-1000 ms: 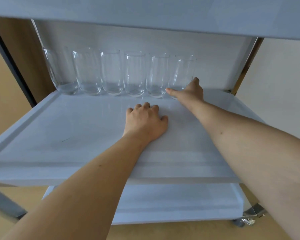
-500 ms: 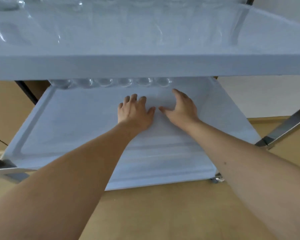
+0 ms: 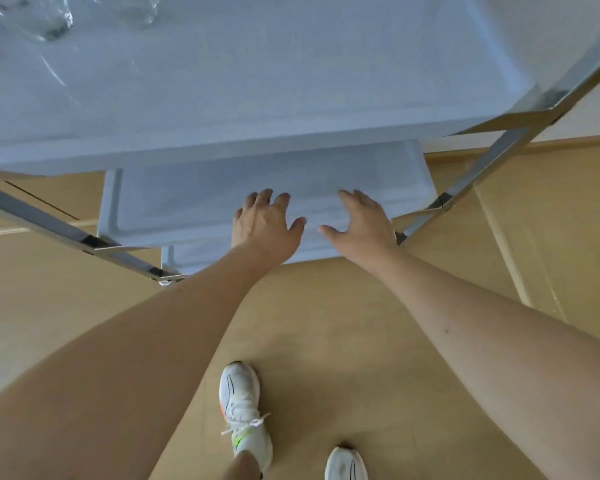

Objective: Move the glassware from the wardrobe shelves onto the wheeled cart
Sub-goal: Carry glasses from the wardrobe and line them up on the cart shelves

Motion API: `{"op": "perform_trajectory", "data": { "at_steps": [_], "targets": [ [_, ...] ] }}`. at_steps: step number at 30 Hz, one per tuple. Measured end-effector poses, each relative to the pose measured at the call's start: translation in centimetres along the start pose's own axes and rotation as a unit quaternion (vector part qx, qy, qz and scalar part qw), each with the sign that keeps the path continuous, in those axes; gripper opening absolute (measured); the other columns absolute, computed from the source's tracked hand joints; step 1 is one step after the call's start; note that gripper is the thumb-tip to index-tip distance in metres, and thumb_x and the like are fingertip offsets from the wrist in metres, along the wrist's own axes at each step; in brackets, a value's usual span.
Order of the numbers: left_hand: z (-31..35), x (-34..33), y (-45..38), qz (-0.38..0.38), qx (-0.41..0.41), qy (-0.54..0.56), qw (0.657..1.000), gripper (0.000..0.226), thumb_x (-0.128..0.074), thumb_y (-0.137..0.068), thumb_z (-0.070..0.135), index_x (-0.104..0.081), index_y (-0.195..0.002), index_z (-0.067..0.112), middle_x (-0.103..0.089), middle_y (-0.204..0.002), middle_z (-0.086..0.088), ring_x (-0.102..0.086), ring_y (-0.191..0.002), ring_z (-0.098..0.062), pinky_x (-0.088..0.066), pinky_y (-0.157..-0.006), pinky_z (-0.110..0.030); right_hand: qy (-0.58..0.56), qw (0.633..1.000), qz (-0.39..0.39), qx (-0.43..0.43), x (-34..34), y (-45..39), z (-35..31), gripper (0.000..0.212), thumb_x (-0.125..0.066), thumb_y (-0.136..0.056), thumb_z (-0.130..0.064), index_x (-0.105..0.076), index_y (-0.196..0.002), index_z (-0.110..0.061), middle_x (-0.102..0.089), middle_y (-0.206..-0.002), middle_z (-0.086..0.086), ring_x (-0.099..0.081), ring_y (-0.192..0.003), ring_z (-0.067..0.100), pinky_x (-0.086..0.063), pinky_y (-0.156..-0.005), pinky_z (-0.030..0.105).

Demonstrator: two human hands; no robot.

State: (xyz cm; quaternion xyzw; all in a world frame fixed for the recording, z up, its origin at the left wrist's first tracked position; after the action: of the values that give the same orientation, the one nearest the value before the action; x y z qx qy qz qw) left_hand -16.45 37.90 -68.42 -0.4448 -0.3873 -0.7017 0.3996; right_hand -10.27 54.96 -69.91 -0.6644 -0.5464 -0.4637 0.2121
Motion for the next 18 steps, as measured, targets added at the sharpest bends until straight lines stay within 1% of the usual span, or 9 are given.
{"op": "perform_trajectory", "data": {
  "at_steps": [4,7,12,16,18],
  "targets": [
    [2.8,3.0,4.8,-0.032,0.003,-0.002,0.999,0.062,-0.047,-0.1,0.052,-0.039,-0.152,0.02,-0.033,-0.16,-0.011,-0.023,-0.149,-0.03,-0.028,-0.117,-0.048,-0.005,1.0,-0.026,-0.014,3.8,5.4,-0.4,0.079,-0.063,-0.093,-0.053,-0.027,-0.158,-0.025,-0.022,-0.167,0.005,-0.019,-0.153,0.027,-0.027,-0.118,0.045],
    [5.4,6.1,8.4,-0.039,-0.008,0.0,0.999,0.061,-0.047,-0.1,0.052,-0.039,-0.152,0.02,-0.033,-0.16,-0.011,-0.023,-0.149,-0.03,-0.028,-0.117,-0.048,-0.027,0.998,-0.039,-0.03,7.3,9.2,-1.1,0.078,-0.063,-0.094,-0.052,-0.028,-0.158,-0.026,-0.02,-0.167,0.004,-0.017,-0.154,0.025,-0.025,-0.119,0.044],
    [9.6,10.9,14.9,-0.075,-0.033,-0.016,0.997,0.058,-0.049,-0.1,0.048,-0.04,-0.151,0.021,-0.033,-0.16,-0.01,-0.022,-0.149,-0.029,-0.027,-0.116,-0.046,-0.033,0.997,-0.043,-0.049,13.1,16.1,-2.2,0.078,-0.064,-0.092,-0.053,-0.031,-0.157,-0.025,-0.026,-0.165,0.001,-0.022,-0.152,0.023,-0.029,-0.117,0.042],
    [13.8,15.9,18.1,-0.073,-0.059,-0.012,0.996,0.059,-0.05,-0.1,0.049,-0.039,-0.151,0.022,-0.03,-0.161,-0.01,-0.02,-0.15,-0.028,-0.024,-0.118,-0.045,-0.03,0.996,-0.046,-0.066,18.2,20.6,-2.7,0.078,-0.062,-0.093,-0.053,-0.027,-0.159,-0.028,-0.02,-0.167,-0.003,-0.017,-0.154,0.019,-0.025,-0.119,0.041],
    [15.9,18.1,19.3,-0.069,-0.077,-0.011,0.995,0.059,-0.05,-0.1,0.049,-0.039,-0.152,0.022,-0.031,-0.161,-0.01,-0.021,-0.15,-0.028,-0.025,-0.118,-0.046,-0.032,0.996,-0.04,-0.073,20.6,22.6,-2.8,0.078,-0.063,-0.093,-0.051,-0.027,-0.159,-0.029,-0.02,-0.167,-0.003,-0.018,-0.153,0.019,-0.027,-0.118,0.041]
  ]
}}
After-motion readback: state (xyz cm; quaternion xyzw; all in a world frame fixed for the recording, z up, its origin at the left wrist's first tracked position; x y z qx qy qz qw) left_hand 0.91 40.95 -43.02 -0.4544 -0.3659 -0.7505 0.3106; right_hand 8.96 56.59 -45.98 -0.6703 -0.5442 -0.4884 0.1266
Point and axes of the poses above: each hand's wrist, its own y-axis away from the middle knuckle, its own x-axis out of the back of the hand, z = x × y, the point moved 5 cm from there along -y, towards the middle knuckle
